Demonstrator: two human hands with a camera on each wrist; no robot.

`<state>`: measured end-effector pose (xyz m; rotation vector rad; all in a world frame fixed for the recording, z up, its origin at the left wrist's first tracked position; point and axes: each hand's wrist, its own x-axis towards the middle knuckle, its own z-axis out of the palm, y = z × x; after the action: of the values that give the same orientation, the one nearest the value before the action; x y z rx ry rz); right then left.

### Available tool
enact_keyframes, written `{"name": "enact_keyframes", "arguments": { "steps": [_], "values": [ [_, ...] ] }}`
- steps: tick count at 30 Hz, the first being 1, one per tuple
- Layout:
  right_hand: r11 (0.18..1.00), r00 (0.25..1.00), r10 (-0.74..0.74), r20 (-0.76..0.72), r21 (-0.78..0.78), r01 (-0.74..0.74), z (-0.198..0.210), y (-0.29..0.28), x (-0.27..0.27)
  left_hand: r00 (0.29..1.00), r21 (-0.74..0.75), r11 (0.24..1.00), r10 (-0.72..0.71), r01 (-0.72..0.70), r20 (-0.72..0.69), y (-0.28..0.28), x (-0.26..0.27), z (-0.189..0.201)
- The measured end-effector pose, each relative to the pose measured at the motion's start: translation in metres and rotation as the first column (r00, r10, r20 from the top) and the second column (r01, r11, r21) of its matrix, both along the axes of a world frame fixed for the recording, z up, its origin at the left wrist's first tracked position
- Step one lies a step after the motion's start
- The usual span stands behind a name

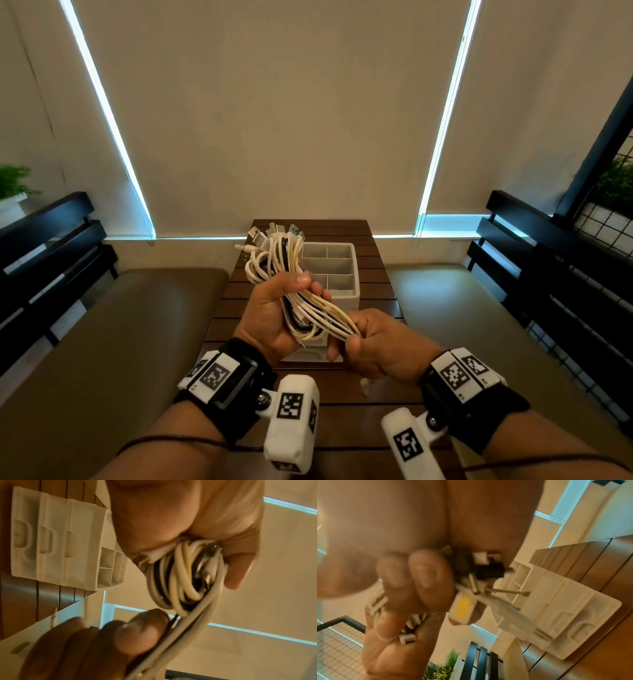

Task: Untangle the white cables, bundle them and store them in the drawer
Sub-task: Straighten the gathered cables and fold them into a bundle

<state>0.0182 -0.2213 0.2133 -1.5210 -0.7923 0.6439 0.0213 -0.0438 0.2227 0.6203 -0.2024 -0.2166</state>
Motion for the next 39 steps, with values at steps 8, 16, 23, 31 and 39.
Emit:
{"name": "enact_keyframes", "arguments": {
  "steps": [8, 16, 23, 31, 39],
  "values": [
    [0.764, 0.595, 0.278, 0.754, -0.549, 0.34, 0.02, 0.005, 0.008, 0.992, 0.064, 0.992, -0.106, 0.11, -0.065, 0.016, 0.001, -0.004],
    [0.673, 0.311, 0.341, 0.887, -0.461, 0.578, 0.025, 0.001, 0.015, 0.981, 0.393, 0.903, -0.118, 0.171, -0.156, 0.014, -0.003, -0.006],
    [0.552, 0.447, 0.405, 0.798, -0.603, 0.576, 0.033, 0.007, 0.012, 0.997, 0.601, 0.798, 0.0, 0.045, -0.075, -0.006, -0.008, -0.002],
    [0.393, 0.546, 0.384, 0.744, -0.667, 0.633, 0.043, 0.01, 0.015, 0.999, 0.572, 0.82, 0.002, -0.022, 0.035, -0.008, -0.003, 0.003],
    [0.56, 0.77, -0.029, 0.638, -0.627, 0.541, -0.002, 0.001, 0.01, 0.918, 0.644, 0.655, 0.28, -0.396, 0.28, -0.002, 0.007, -0.008]
  ]
}}
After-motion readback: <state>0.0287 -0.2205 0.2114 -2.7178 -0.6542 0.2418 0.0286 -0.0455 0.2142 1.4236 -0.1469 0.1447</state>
